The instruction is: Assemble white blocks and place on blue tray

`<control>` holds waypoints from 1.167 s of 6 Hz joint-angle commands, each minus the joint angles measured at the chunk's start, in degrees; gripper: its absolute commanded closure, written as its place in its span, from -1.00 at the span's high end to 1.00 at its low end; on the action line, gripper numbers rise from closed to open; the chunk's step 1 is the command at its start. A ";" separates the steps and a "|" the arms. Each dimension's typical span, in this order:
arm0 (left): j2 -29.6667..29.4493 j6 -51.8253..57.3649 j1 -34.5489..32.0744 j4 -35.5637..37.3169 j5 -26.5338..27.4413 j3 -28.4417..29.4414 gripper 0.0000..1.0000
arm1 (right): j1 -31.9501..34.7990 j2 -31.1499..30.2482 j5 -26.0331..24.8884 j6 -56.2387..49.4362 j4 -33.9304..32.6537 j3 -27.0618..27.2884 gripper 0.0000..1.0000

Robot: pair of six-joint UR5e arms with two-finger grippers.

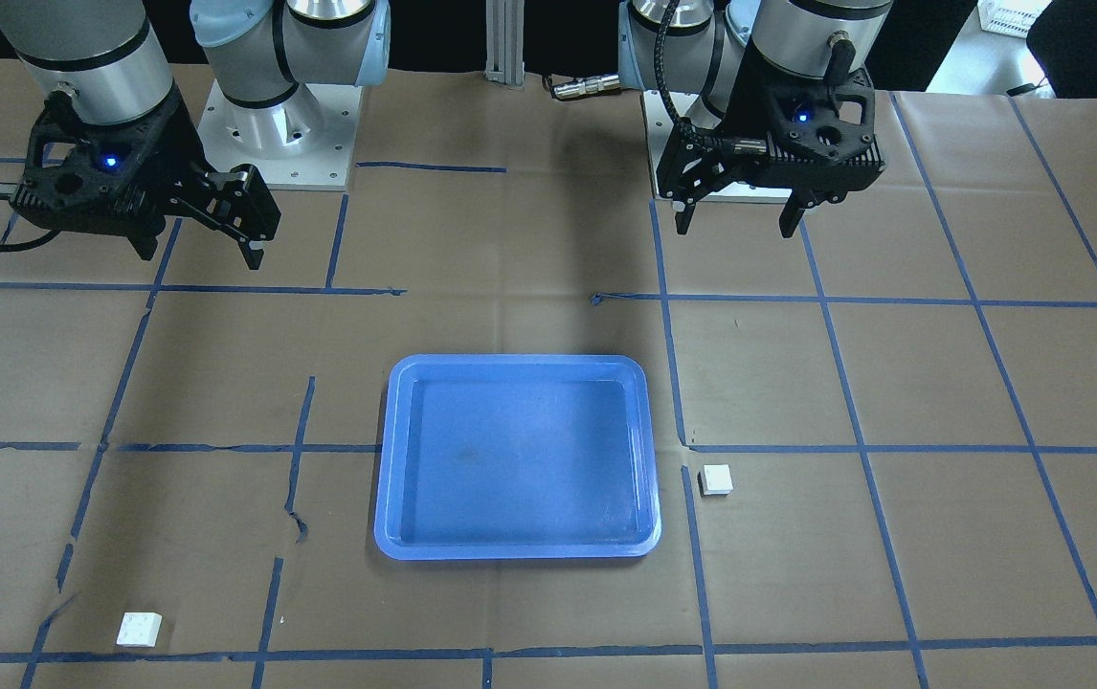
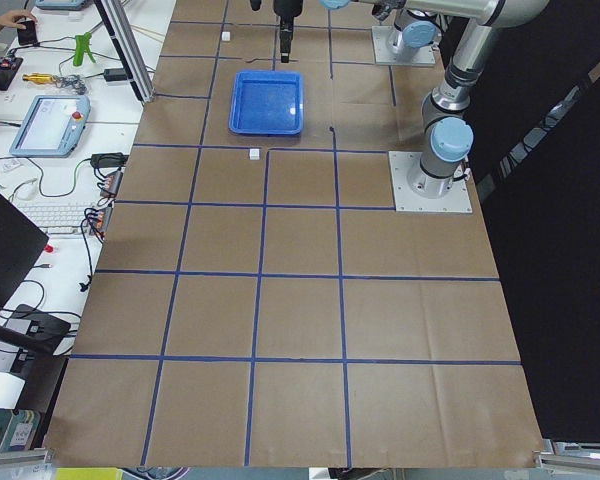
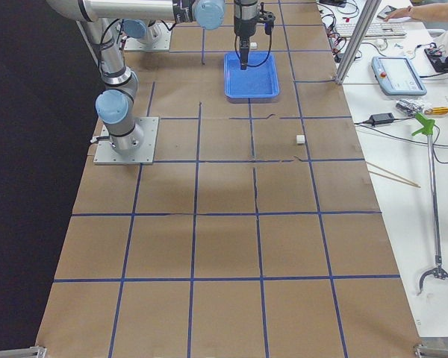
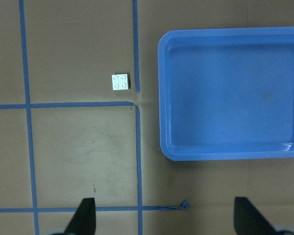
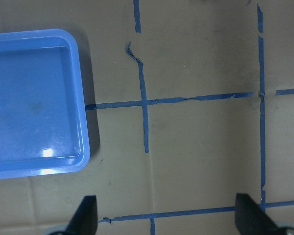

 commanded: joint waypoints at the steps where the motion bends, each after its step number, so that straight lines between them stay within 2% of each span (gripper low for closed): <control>1: 0.74 0.17 0.12 0.00 -0.03 -0.70 0.99 | 0.00 0.00 0.00 0.00 0.00 0.00 1.00; 3: 0.84 0.88 0.64 0.17 0.32 -1.93 0.99 | 0.00 0.00 0.00 0.00 0.00 0.00 1.00; 4: -1.34 0.96 1.86 0.18 0.50 -2.11 0.99 | 0.00 0.00 0.00 0.00 0.00 0.00 1.00; 6: -10.53 3.66 6.69 7.17 0.41 -2.81 0.99 | 0.00 0.00 0.00 0.00 0.00 0.00 1.00; 7: -14.76 4.82 7.84 13.12 0.32 -3.33 0.99 | 0.00 0.00 0.00 0.00 0.00 0.00 1.00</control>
